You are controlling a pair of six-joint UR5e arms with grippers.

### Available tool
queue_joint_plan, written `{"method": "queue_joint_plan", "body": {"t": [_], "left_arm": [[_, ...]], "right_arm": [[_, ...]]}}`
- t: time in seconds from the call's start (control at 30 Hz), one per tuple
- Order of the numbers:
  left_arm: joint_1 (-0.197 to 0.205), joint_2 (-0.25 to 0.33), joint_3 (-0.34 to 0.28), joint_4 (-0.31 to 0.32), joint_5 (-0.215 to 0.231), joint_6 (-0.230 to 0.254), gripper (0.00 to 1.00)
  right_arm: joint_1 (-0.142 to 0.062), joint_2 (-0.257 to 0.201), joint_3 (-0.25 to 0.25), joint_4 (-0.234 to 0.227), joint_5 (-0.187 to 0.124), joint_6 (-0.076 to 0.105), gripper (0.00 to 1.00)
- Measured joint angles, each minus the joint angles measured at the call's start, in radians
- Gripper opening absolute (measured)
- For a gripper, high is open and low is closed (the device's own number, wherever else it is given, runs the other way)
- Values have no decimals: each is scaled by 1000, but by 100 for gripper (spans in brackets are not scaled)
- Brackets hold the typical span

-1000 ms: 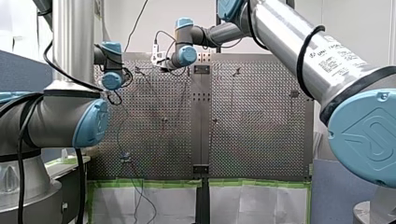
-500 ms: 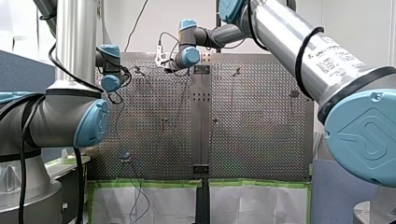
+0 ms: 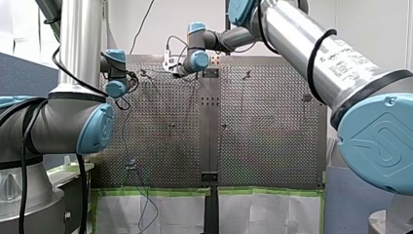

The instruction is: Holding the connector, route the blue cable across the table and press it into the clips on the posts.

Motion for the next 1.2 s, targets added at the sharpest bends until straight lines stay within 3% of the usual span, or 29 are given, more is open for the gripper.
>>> {"method": "queue_joint_plan", "body": {"t": [0.33,0.47,0.73,0.8,0.87,0.9,0.97,1.1,1.2], "left_arm": [[-5,-50,1,-46,-43,48,0],[0,-59,4,-51,-47,59,0],[3,-57,5,-57,-50,64,0],[1,-52,5,-65,-53,69,3],[-2,-42,5,-78,-62,72,36],[-3,-36,4,-85,-67,72,36],[-6,-19,2,-102,-83,74,46],[-8,17,-6,-139,-119,88,46],[-11,43,-19,-164,-145,102,53]], "right_arm": [[-5,10,0,1,23,-2,0],[-6,10,0,0,37,-4,0],[-3,10,0,0,38,-11,0],[-2,10,0,0,37,-12,0],[-2,10,0,0,37,-13,0],[-2,10,-1,0,38,-14,0],[-2,10,-2,0,42,-14,0],[-1,10,-8,0,55,-21,0],[-1,10,-15,0,64,-27,0]]}}
